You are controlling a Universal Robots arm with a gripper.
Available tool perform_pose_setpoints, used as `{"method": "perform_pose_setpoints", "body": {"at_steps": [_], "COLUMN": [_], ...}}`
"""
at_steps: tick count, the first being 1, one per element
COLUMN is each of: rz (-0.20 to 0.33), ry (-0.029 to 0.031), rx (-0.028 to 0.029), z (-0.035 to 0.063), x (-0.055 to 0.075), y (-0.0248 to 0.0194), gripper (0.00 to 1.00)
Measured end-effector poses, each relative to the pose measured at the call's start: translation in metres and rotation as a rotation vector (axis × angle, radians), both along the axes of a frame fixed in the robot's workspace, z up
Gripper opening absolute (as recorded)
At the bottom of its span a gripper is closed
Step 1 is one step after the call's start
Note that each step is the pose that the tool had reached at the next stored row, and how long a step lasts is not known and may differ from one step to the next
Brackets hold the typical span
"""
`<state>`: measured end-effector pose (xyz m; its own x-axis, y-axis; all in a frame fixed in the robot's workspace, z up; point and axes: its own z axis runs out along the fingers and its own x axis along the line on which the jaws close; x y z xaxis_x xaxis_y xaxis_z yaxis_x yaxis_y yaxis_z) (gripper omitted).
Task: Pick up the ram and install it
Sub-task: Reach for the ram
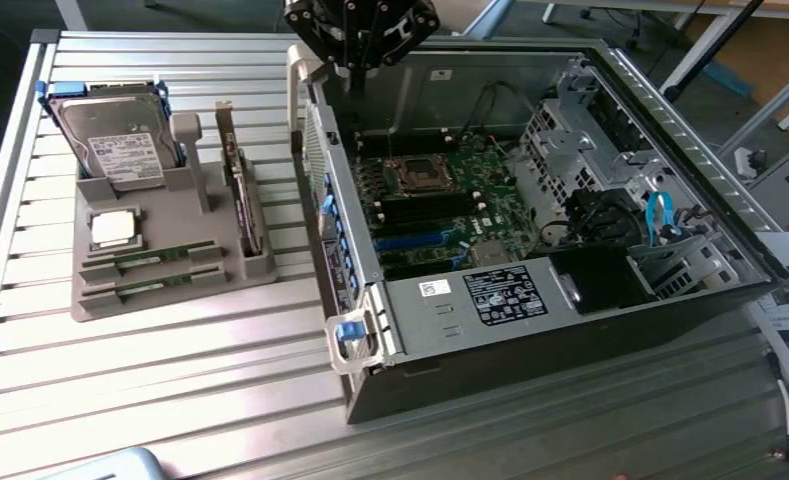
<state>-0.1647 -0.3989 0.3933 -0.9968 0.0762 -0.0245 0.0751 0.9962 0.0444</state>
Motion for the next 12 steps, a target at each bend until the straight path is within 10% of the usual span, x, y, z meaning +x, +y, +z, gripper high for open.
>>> {"method": "perform_pose_setpoints", "body": {"at_steps": [12], "rz": [0.000], "ry": [0.0000], "rx": [0.0000], "z": [0.0000], "x": [-0.017], "y": [0.0000], "gripper": [0.11]}}
